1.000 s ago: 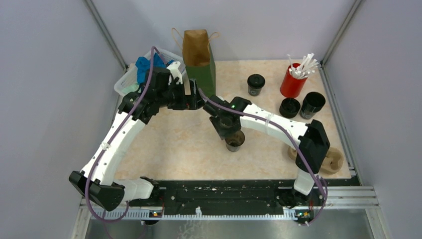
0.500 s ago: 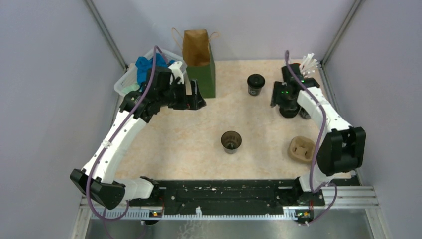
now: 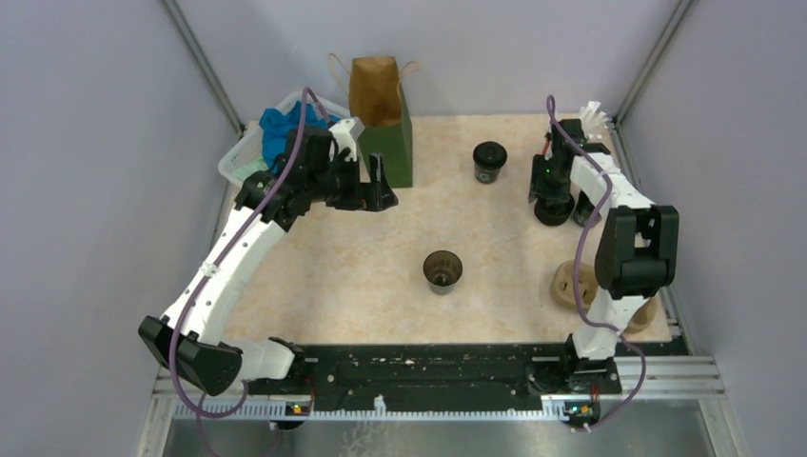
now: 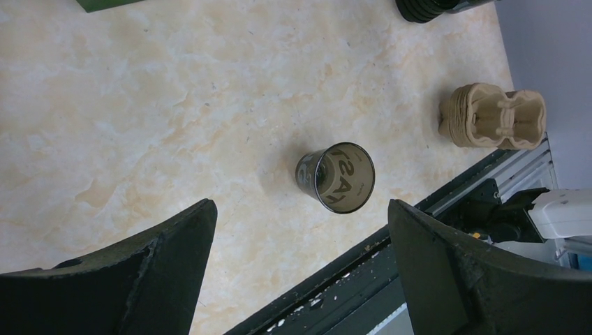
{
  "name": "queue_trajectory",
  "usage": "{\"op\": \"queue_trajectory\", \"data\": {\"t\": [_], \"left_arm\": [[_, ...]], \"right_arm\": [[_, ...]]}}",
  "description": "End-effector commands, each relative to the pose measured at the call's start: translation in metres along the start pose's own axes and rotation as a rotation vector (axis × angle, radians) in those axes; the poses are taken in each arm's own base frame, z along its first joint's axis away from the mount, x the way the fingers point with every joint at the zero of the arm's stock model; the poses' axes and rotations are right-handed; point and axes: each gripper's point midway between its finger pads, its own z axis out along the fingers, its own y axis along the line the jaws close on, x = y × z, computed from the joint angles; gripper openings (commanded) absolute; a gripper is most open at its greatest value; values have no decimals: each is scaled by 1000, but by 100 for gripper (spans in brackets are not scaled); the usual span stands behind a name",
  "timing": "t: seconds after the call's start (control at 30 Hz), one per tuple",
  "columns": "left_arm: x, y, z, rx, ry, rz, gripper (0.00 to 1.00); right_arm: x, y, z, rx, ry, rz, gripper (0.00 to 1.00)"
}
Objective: Pack the takeout coffee
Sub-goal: Close the cup lid on the coffee cup.
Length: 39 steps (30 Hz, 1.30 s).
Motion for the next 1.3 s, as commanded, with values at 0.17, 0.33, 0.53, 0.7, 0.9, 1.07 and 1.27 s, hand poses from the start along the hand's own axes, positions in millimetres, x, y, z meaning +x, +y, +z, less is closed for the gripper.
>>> {"op": "queue_trajectory", "data": {"t": [0.17,0.33,0.53,0.7,0.9,1.07,1.27], "left_arm": [[-12,-6,2,30,-31,22,98],[-13,-6,1,28,-32,21,98],[-13,-5,2,27,-30,20,98],[-14,-5,3,28,-30,21,98],[-14,-5,4,30,-28,23,98],[-15,-7,5,38,-27,22,98],[-14,-7,6,41,-23,15,98]], "right_arm": [[-34,-6,8,26,-76,-62,40],[-35,-4,12,19,-74,-62,31],[-36,-8,14,22,-73,-55,22],[-36,-9,13,27,-74,-55,16],[-43,-9,3,32,-94,-54,12],[-47,-12,-9,46,-118,-56,10],[-47,-12,-23,48,-137,-54,9]]}}
